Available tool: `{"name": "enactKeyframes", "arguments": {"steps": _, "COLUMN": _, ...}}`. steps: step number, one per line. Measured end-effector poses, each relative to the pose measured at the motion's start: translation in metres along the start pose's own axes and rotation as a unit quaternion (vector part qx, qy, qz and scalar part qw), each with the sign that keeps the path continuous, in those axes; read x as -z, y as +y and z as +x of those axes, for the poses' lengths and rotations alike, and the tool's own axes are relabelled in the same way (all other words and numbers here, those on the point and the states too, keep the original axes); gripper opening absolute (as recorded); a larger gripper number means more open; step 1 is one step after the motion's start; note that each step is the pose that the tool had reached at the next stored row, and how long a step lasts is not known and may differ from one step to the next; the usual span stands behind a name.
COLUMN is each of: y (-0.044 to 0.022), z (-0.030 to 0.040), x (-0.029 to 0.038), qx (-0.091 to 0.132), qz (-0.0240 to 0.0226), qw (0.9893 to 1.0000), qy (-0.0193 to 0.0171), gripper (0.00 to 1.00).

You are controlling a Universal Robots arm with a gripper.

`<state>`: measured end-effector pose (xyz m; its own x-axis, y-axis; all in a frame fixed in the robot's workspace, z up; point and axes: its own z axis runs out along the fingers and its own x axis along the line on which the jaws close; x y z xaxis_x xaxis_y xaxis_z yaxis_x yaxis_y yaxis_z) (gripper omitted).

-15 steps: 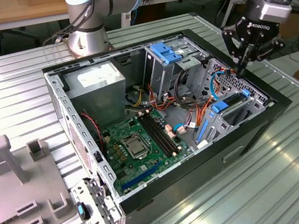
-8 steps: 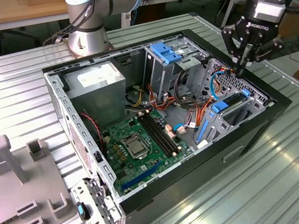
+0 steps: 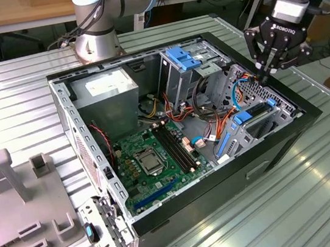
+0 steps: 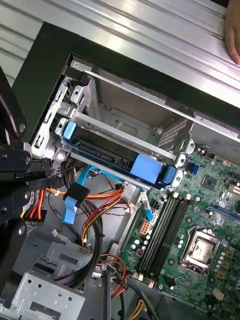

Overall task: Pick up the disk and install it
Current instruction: 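Insert the first disk wire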

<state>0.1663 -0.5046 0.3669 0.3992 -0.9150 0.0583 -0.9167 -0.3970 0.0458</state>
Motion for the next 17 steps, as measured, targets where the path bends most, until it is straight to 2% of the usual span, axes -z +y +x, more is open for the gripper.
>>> {"name": "enactKeyframes", "arguments": {"steps": 4, "y": 0.0, "z": 0.0, "x": -0.0006, "qx": -0.035, "qz": -0.0021, "qw": 0.9994, "qy": -0.0016, "gripper": 0.17}}
{"name": "enactKeyframes", "arguments": {"steps": 6, "y": 0.0, "z": -0.0001, "x": -0.0011, "qx": -0.063, "qz": -0.0037, "qw": 0.998, "qy": -0.0028, "gripper": 0.17}}
{"name": "enactKeyframes", "arguments": {"steps": 8, "y": 0.0, "z": -0.0001, "x": -0.0015, "qx": -0.078, "qz": -0.0046, "qw": 0.997, "qy": -0.0035, "gripper": 0.17}}
{"name": "enactKeyframes", "arguments": {"steps": 9, "y": -0.0001, "z": -0.0001, "x": -0.0018, "qx": -0.093, "qz": -0.0055, "qw": 0.9957, "qy": -0.0042, "gripper": 0.17}}
{"name": "enactKeyframes", "arguments": {"steps": 12, "y": -0.0001, "z": -0.0001, "x": -0.002, "qx": -0.111, "qz": -0.0065, "qw": 0.9938, "qy": -0.0051, "gripper": 0.17}}
{"name": "enactKeyframes", "arguments": {"steps": 17, "y": 0.0008, "z": -0.0002, "x": 0.0004, "qx": -0.114, "qz": -0.0028, "qw": 0.9934, "qy": -0.0056, "gripper": 0.17}}
